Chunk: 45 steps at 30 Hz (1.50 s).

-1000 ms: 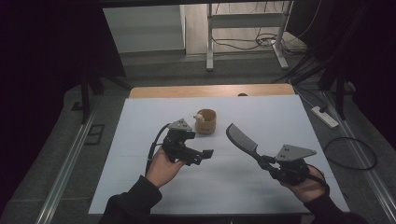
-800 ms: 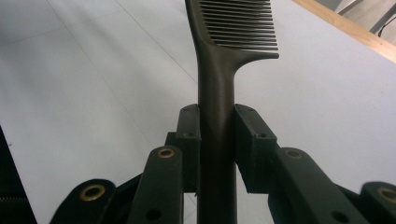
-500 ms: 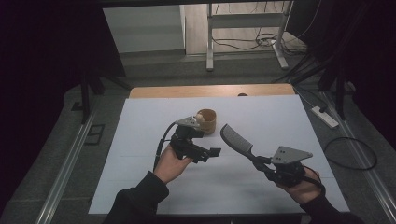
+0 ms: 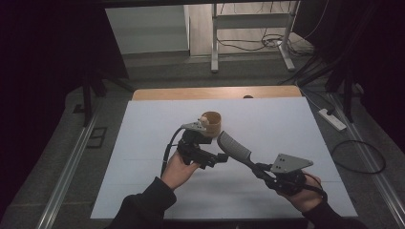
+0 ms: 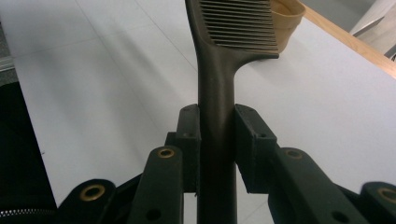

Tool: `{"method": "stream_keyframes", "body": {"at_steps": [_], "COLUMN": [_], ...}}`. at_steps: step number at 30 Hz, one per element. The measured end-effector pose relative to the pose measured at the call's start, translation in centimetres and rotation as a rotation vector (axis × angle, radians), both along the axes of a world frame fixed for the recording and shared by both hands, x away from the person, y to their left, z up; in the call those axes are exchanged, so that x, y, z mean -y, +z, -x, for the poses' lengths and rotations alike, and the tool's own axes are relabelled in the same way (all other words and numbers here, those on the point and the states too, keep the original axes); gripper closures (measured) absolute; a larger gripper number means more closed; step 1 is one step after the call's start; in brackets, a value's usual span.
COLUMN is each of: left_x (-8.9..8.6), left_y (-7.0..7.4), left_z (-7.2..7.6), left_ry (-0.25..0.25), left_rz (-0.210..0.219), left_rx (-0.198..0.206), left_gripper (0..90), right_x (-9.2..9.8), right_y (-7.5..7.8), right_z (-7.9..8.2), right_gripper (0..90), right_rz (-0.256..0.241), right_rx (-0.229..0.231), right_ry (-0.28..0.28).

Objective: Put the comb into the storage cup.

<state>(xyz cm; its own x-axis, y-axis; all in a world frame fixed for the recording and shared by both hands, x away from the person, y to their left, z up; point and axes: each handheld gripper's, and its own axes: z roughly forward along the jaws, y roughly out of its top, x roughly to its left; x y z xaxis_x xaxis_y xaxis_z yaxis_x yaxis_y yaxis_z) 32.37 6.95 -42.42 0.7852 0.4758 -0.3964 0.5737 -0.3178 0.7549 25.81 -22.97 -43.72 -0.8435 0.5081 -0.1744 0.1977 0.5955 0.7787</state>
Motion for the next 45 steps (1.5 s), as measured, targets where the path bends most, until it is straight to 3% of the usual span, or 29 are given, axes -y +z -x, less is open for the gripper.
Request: {"method": "stream_keyframes", "body": {"at_steps": [6,16,21,23,24,29,34,39,45], "left_x": [0.2,0.8,0.4,0.4,0.3,-0.1,-0.7,-1.0,-1.2], "left_y": [-0.1,-0.1,-0.2,-0.1,0.0,0.1,-0.3,-0.4,-1.0], "left_z": [0.0,0.0,-0.3,-0.3,-0.2,-0.3,-0.7,-0.8,-1.1], "left_ry": [-0.016,-0.029,-0.042,-0.046,-0.052,-0.057,-0.066,-0.061,-0.1], "left_rz": [0.021,0.007,0.014,0.01,0.017,0.067,0.149,0.167,0.251], "left_rx": [-0.029,-0.046,-0.09,-0.098,-0.104,-0.134,-0.212,-0.239,-0.317], "left_gripper": [0.0,0.1,1.0,10.1,10.1,31.2,51.1,66.9,78.4], "right_x": [-0.5,-0.9,-0.9,-0.9,-0.9,-1.0,-1.1,-1.1,-1.2], "right_y": [0.0,0.1,0.1,0.1,0.1,0.1,0.0,-0.1,-0.3], "right_z": [0.3,0.7,0.8,0.8,0.8,0.8,0.9,0.9,0.8], "right_gripper": [72.2,72.2,72.2,72.2,72.2,72.2,72.3,72.2,72.2], "right_rz": [-0.001,0.001,0.007,0.005,0.005,0.007,0.012,0.014,0.034], "right_rx": [0.011,0.028,0.035,0.04,0.04,0.046,0.05,0.05,0.058], "right_ry": [0.011,0.019,0.017,0.017,0.017,0.017,0.02,0.023,0.025]}}
